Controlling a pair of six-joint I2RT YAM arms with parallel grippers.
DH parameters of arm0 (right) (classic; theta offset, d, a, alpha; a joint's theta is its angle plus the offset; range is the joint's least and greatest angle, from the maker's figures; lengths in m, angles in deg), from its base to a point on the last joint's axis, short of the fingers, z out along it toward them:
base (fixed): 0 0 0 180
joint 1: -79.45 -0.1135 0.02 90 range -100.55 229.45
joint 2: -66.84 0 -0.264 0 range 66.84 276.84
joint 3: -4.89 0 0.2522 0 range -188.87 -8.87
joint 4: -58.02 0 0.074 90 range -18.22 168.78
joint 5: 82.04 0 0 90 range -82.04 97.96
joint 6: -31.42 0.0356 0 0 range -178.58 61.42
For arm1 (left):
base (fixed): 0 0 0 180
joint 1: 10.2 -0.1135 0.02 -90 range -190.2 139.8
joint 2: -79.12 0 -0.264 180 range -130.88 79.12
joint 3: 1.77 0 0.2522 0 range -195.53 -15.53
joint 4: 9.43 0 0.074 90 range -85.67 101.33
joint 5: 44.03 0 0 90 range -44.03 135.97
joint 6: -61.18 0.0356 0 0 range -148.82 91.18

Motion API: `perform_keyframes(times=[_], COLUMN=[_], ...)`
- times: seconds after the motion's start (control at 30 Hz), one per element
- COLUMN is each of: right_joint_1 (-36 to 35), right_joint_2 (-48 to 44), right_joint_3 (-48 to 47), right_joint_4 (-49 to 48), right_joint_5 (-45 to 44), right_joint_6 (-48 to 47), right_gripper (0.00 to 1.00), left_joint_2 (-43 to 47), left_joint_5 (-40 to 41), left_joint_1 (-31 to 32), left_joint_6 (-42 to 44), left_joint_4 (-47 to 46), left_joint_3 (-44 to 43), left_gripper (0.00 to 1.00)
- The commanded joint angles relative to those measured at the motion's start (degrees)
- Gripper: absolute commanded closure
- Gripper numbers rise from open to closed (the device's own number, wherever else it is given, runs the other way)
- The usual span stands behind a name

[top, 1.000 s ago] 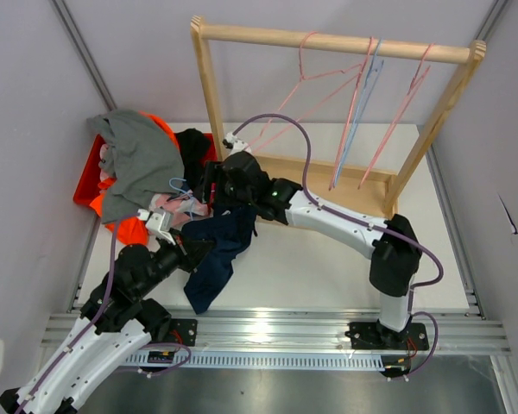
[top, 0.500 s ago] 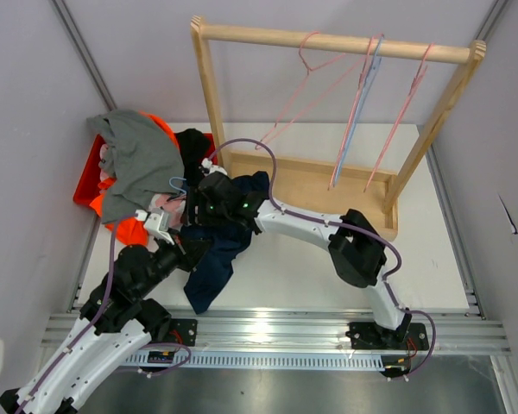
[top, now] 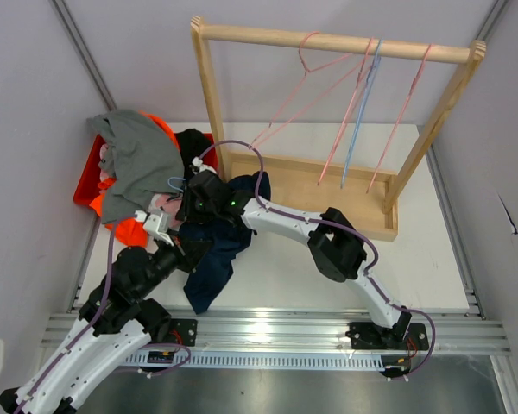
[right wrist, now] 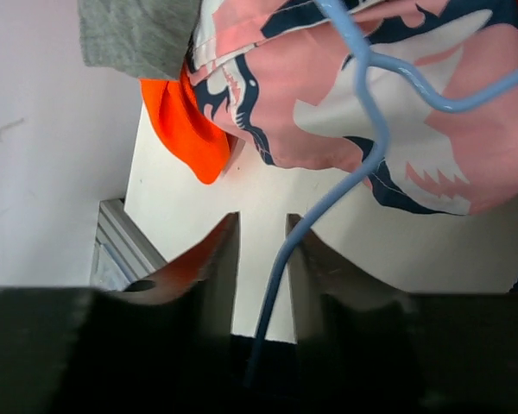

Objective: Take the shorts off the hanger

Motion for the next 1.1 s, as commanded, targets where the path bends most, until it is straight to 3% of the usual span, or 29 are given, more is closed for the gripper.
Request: perform_keyframes(times=[0.0,0.1,0.17,0.57,0.8,0.97,1.07], right_joint_1=[0.1,0.1,0.3,-0.5,-0.8,-0.6,0.0], right_joint_2=[0.2,-1.2,-2.8,-25.3,-36.3,-40.3,-39.8], right_joint_3=[-2.8,-1.6,-0.4,15.1,18.7,17.5,13.9], right_joint_4=[-1.8,-1.8,-2.3,-3.8,-5.2,-7.7,-6.5], right_joint_5=[0.3,-0.3,-0.6,-13.1,-20.0,-22.7,-22.5], right_joint_6=[0.4,0.1,-0.3,-4.7,-7.6,-9.9,-11.9], right_gripper=[0.76,0.94,1.0,1.0,1.0,1.0,1.0], left_joint_2=[0.8,0.8,0.8,-0.2,-2.8,-6.0,-8.2], left_joint_5=[0.7,0.9,0.9,0.9,-7.2,-4.6,2.1], left_joint_1=[1.1,1.3,1.4,1.6,2.5,9.2,16.1], left_joint_6=[-1.0,-1.0,-1.0,-0.7,-0.4,0.5,1.4], left_joint_4=[-2.8,-2.8,-2.9,-2.9,-6.0,-8.2,-10.4], left_joint_3=[-0.6,-0.5,-0.5,-1.0,-1.7,-1.0,-0.5], left_gripper=[1.0,1.0,1.0,1.0,1.0,1.0,1.0])
